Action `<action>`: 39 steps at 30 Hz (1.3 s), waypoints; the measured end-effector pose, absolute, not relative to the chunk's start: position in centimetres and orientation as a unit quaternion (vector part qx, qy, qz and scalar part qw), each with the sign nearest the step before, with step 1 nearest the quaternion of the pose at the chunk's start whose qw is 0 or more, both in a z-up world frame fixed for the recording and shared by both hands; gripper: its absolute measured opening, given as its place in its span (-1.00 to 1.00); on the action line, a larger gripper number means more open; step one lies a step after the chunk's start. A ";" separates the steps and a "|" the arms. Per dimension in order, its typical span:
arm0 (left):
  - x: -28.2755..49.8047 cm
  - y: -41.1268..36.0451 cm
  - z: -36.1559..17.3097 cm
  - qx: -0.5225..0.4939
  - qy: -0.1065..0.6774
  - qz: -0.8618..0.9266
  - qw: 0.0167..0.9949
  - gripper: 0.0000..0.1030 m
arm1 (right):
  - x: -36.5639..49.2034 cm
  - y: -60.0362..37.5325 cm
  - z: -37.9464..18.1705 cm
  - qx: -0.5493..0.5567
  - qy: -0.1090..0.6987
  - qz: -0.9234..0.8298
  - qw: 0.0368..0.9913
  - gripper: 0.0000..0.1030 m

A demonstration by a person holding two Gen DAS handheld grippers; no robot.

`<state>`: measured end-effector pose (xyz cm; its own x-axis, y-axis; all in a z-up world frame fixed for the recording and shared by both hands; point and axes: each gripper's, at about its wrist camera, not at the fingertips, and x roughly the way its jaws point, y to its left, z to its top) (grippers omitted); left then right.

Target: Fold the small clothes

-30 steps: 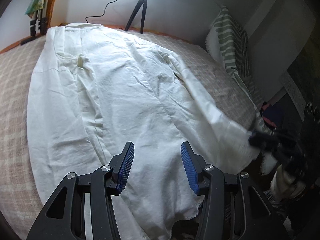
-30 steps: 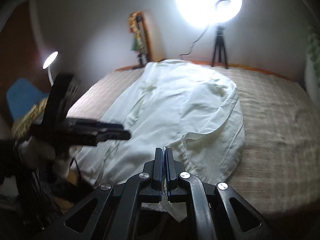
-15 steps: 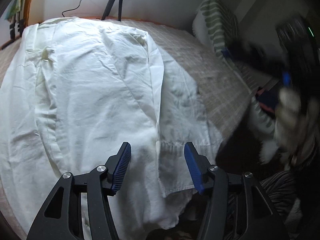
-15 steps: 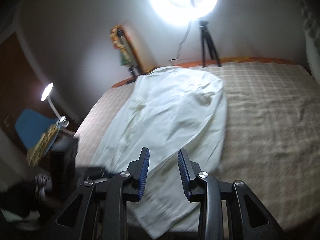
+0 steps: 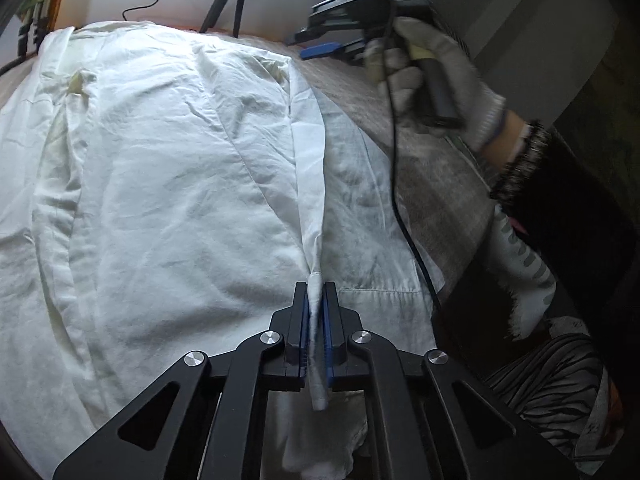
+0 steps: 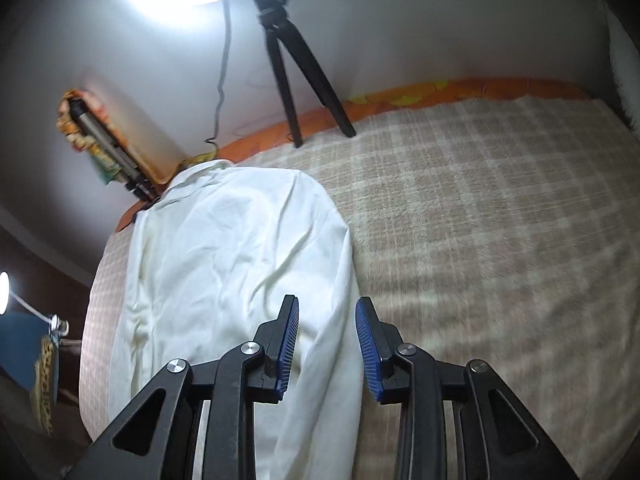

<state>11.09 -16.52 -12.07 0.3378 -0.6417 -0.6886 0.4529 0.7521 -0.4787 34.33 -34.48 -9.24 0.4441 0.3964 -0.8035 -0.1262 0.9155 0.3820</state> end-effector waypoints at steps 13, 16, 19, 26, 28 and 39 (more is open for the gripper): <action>9.9 -17.7 -11.4 -0.137 0.458 -0.362 0.800 -0.95 | 36.9 -29.7 -7.0 0.004 0.486 0.112 0.867 -1.00; 9.7 -17.3 -11.4 -0.146 0.462 -0.363 0.796 -0.95 | 36.4 -26.7 -5.2 -0.061 0.471 0.117 0.872 -1.00; 9.2 -16.8 -11.9 -0.165 0.471 -0.358 0.789 -0.95 | 35.8 -22.7 -4.5 -0.122 0.461 0.131 0.869 -1.00; 8.5 -16.4 -13.3 -0.177 0.489 -0.353 0.778 -0.95 | 35.7 -14.8 -7.8 -0.220 0.457 0.158 0.847 -1.00; 8.4 -16.4 -13.3 -0.175 0.488 -0.352 0.779 -0.95 | 35.8 -13.6 -9.3 -0.225 0.465 0.170 0.839 -1.00; 8.1 -15.6 -12.6 -0.173 0.480 -0.358 0.782 -0.96 | 33.4 -17.7 -7.3 -0.080 0.466 0.224 0.852 -0.58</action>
